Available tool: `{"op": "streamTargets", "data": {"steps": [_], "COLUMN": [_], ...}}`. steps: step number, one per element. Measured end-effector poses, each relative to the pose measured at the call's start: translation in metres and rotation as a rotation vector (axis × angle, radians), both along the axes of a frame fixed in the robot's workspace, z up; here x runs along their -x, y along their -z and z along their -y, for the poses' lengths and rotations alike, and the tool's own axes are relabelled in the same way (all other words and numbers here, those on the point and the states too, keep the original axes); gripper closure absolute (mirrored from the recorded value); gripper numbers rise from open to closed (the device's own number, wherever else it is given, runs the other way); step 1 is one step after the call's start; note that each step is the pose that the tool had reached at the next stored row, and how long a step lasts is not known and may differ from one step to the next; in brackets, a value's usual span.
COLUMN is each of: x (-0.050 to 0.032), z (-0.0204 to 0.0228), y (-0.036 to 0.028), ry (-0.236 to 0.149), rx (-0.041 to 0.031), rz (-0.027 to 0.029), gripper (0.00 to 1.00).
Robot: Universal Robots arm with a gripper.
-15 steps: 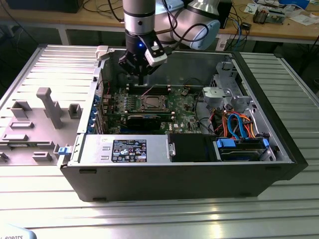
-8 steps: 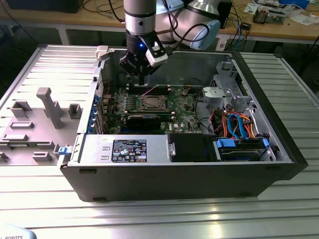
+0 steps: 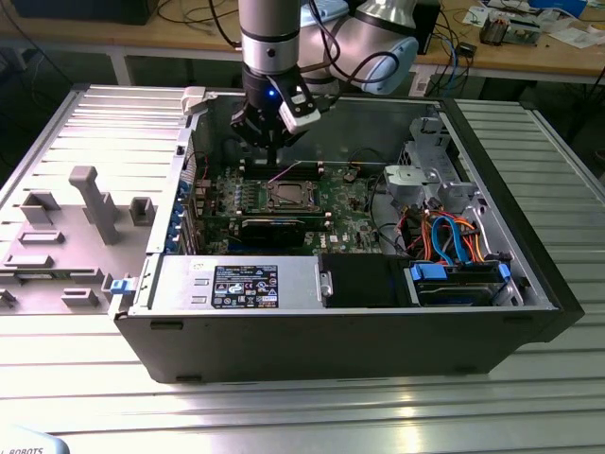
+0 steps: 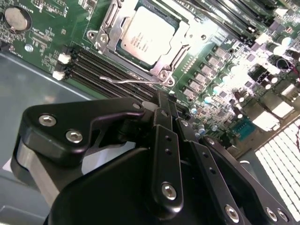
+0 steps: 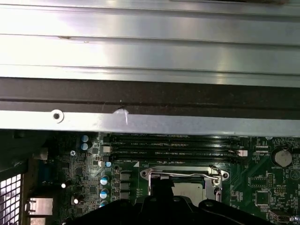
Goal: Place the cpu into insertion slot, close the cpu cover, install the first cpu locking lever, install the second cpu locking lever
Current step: 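Install the first cpu locking lever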
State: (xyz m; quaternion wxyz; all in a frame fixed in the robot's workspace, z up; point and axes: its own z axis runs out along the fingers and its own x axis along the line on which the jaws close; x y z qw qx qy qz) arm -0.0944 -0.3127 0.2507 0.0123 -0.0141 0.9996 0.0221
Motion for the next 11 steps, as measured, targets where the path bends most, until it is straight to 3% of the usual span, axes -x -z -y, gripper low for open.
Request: {"op": "streamTargets", "data": {"steps": [4, 6, 10, 11], "x": [-0.0024, -0.0067, -0.0107, -0.0113], "z": [-0.0007, -0.0043, -0.0071, -0.0079], "y": [0.0043, 0.0084, 0.0112, 0.0116], "ry": [0.000, 0.000, 0.000, 0.000], "rx": [0.0002, 0.0031, 0.0038, 0.0070], "rz": [-0.0002, -0.0001, 0.0000, -0.0001], "gripper": [0.89, 0.89, 0.89, 0.89]}}
